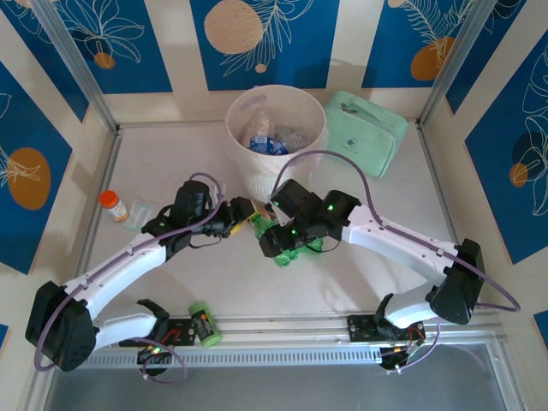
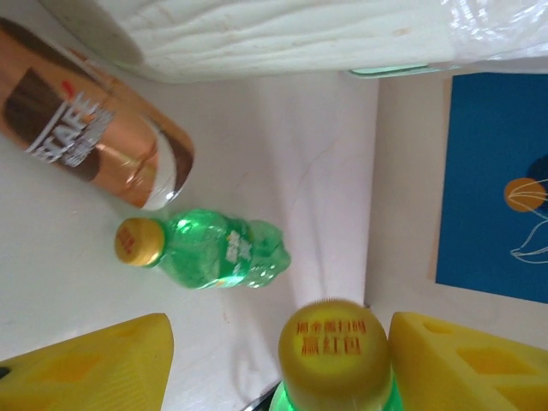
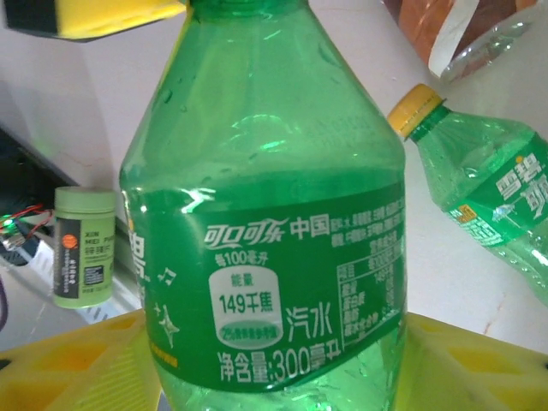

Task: Put the plastic bottles in the bin

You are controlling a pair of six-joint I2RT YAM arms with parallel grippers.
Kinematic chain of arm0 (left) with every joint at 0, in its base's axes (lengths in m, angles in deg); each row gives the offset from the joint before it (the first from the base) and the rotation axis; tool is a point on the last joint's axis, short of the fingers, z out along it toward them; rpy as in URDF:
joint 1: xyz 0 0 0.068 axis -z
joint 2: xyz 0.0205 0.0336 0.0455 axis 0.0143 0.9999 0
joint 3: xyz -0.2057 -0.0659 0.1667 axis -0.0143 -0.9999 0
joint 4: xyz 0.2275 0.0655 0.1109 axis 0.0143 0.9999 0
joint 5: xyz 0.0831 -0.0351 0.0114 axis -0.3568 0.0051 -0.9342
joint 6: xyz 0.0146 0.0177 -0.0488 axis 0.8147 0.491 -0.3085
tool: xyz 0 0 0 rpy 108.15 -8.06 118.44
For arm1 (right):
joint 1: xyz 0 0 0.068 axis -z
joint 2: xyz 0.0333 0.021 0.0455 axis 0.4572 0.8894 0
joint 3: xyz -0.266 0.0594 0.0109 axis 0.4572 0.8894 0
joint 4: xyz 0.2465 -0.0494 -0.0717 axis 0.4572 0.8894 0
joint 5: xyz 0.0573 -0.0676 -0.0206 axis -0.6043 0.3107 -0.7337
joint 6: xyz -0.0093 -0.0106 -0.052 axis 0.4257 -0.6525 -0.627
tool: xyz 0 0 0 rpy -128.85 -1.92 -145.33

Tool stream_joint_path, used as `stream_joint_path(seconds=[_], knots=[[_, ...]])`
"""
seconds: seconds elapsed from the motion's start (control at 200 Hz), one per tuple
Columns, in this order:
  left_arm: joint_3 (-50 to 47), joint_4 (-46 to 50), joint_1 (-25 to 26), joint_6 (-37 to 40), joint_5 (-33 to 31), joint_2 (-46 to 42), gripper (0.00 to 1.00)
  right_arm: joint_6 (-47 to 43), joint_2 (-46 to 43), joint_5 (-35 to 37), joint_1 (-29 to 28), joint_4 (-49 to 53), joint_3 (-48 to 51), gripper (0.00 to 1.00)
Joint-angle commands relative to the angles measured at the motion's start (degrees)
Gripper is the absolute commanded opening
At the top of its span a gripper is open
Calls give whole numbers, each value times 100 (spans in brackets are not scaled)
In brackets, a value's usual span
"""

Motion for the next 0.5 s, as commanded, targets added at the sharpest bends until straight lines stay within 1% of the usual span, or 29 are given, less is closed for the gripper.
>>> stream_joint_path(seconds=[0.0,0.22,0.37,0.495], knots=[[124,-456,34,-269,148,55,63,-131,-139,-349,-48,-79,-246,65],[-7,-842,38,-554,206,65,51,-114,-176,-399,-63,-134,-317,65],[-44,-923,37,-648,198,37,39,-52,-171,-352,-33,-193,-356,65],[-44,-911,29,-703,96,-28,35,8,-211,-309,35,-224,-406,66]])
